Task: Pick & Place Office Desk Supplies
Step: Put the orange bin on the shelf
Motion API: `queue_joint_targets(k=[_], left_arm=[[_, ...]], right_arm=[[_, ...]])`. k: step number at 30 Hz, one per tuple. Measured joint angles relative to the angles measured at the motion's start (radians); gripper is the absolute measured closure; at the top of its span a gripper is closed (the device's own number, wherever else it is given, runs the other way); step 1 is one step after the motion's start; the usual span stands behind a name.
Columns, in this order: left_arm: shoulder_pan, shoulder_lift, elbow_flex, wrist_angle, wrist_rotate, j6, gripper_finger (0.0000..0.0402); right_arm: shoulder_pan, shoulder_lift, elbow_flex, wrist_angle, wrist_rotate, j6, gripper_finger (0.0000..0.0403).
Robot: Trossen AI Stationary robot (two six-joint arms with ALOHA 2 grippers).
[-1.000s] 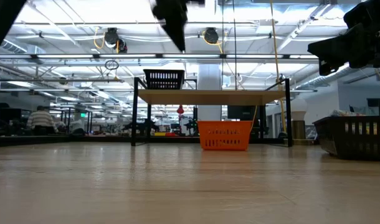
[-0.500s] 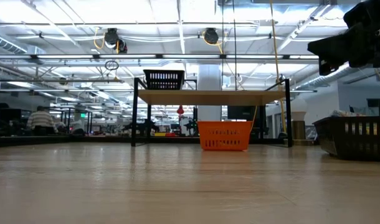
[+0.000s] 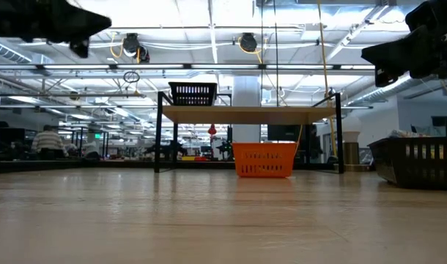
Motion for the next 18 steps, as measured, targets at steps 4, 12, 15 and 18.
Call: queue_joint_targets(k=[4,12,15,18], left_arm=[[0.056,-0.187,-0.009,-0.156,0.010,-0.104,0.0401],[0.055,-0.278,-0.141,-0.161,0.014,-0.160,0.0401],[0.056,-0.280,-0.208,-0.085,-0.004,-0.179,0.0401],[0.056,-0.277,-0.233,-0.091,-0.021,-0.183,0.0400]], right_arm=[[0.000,0.000,0.000,0.010,0.000,-0.007,0.0403],[0.000,0.040,0.000,0.048,0.101,-0.002,0.0403],[0.000,0.092,0.004,0.091,0.135,-0.002,0.0403],[0.000,0.173,0.038,0.083,0.136,-0.002,0.0403]])
